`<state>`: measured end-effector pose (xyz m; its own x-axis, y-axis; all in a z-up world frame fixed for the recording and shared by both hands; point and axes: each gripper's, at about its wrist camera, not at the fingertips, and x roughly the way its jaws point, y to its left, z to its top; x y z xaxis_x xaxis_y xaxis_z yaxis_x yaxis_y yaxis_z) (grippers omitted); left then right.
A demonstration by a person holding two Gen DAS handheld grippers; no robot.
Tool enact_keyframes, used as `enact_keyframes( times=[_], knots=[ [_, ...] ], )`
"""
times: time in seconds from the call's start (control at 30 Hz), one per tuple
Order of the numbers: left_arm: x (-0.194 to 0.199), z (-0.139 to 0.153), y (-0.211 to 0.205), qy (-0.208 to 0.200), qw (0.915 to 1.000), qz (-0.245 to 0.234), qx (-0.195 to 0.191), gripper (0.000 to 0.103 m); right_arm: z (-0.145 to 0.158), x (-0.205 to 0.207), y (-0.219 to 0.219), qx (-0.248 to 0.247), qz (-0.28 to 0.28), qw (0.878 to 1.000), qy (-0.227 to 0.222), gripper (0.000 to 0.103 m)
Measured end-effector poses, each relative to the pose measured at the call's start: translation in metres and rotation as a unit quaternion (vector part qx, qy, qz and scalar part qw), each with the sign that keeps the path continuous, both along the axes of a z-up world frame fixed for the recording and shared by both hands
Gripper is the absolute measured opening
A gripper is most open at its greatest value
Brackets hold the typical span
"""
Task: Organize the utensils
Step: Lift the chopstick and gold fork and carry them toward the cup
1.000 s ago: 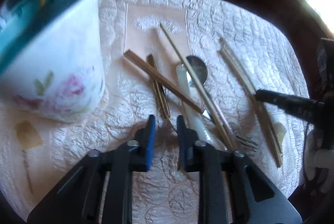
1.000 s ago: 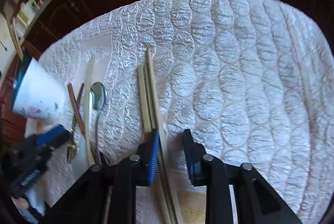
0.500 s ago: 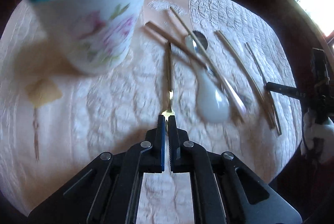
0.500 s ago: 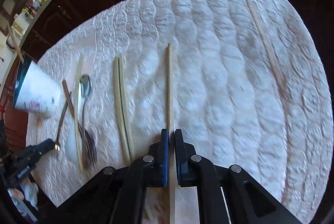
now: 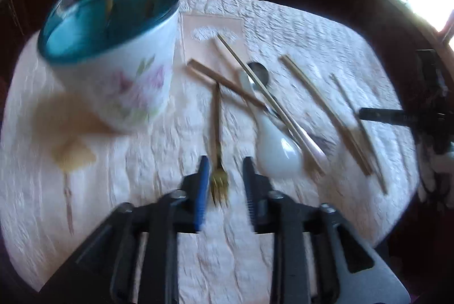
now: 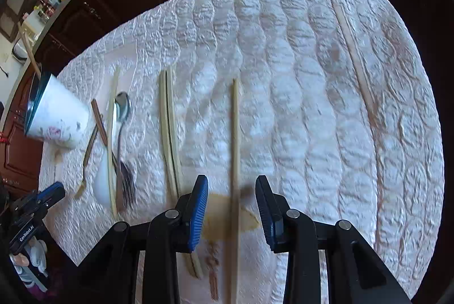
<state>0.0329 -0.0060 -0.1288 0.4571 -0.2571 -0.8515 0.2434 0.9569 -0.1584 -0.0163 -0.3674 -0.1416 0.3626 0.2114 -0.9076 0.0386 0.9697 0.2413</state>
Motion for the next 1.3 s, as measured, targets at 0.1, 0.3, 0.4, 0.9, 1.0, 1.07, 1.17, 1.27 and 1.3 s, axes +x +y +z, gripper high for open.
enact_keyframes(
  times=[0.1,0.3,0.4,0.9,1.0,1.07,1.17,1.27,1.3],
  knots=[
    [0.021,-0.014,-0.009,0.006,0.9997,0.003,0.022,0.027,0.001,0.008,0.003,0.009,-0.003,1.0,-0.003,0.033],
    [0.034,-0.034,-0.012,0.034,0.9993,0.01,0.014,0.004,-0.003,0.022,0.012,0.005,-0.008,1.0,0.002,0.033],
    [0.02,-0.033,-0.007,0.038,0.9991,0.003,0.018,0.004,-0.007,0.031,0.015,0.007,-0.009,1.0,0.003,0.033],
    [0.0,-0.015,-0.002,0.038,0.9988,-0.021,0.021,0.025,-0.024,0.075,0.014,-0.011,-0.002,1.0,0.006,0.033],
    [0.017,-0.02,-0.012,0.028,0.9982,-0.027,0.046,0.025,-0.024,0.085,0.012,-0.016,0.004,1.0,0.009,0.033],
    [0.026,-0.027,-0.018,0.035,0.997,-0.031,0.062,0.025,-0.026,0.093,0.012,-0.023,0.007,1.0,0.012,0.033],
    [0.038,-0.036,-0.023,0.042,0.9957,-0.034,0.075,0.025,-0.029,0.105,0.018,-0.032,0.012,0.999,0.013,0.033],
    [0.044,-0.035,-0.028,0.037,0.9953,-0.04,0.079,0.023,-0.032,0.12,0.023,-0.043,0.018,0.999,0.012,0.015],
    [0.043,-0.035,-0.028,0.035,0.9954,-0.047,0.076,0.01,-0.033,0.124,0.026,-0.048,0.022,0.999,0.011,0.011]
  ],
)
